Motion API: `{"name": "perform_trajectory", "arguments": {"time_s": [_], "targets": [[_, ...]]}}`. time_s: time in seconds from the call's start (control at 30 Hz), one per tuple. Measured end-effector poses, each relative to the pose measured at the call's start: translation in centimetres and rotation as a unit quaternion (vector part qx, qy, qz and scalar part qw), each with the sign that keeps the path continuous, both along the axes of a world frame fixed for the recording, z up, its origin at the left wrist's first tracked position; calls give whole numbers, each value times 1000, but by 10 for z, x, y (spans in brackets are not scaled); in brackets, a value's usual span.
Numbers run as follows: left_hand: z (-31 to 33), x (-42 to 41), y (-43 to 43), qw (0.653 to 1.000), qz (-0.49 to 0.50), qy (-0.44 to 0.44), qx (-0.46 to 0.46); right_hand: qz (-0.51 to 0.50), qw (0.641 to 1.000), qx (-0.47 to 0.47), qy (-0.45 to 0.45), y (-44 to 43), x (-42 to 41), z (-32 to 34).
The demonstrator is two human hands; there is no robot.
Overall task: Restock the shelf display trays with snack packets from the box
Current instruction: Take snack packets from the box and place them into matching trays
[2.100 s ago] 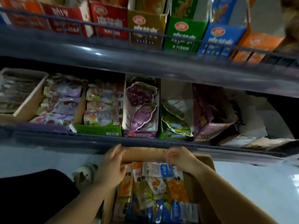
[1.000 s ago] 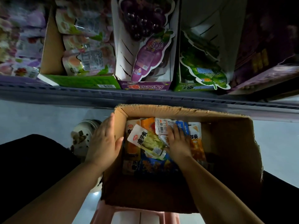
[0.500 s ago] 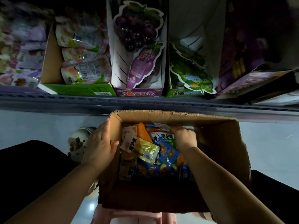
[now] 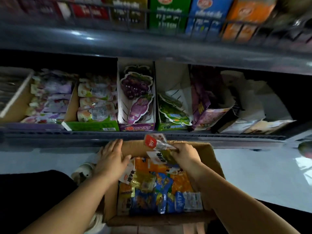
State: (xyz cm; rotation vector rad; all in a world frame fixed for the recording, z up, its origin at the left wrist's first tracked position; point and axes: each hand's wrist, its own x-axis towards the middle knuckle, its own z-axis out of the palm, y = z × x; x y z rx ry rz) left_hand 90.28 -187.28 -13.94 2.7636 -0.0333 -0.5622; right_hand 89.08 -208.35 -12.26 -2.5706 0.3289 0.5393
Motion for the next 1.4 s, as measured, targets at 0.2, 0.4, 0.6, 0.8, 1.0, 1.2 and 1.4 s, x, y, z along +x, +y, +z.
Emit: {"name": "perform_trajectory", "arguments": {"time_s": [0.2, 0.4, 0.6, 0.8, 1.0, 1.2, 1.4], "targets": [[61, -2, -19, 972, 53, 62, -218, -109, 973, 199, -30, 3, -22, 54], [115, -3, -24, 897, 43, 125, -422, -171, 871, 455, -69, 12, -35, 103], [133, 11, -21, 804, 144, 141, -559, -252, 774, 573, -100, 23, -25, 112], [121, 15, -40, 757, 199, 138, -607, -230, 781, 567, -127, 32, -9, 112], [118, 23, -44, 730, 237, 94, -634, -157, 867, 433, -188, 40, 10, 102], [121, 28, -42, 747, 235, 13, -622, 31, 882, 103, -460, 44, 19, 92], [117, 30, -38, 718, 251, 52, -648, 100, 943, -57, -311, 58, 16, 89]]}}
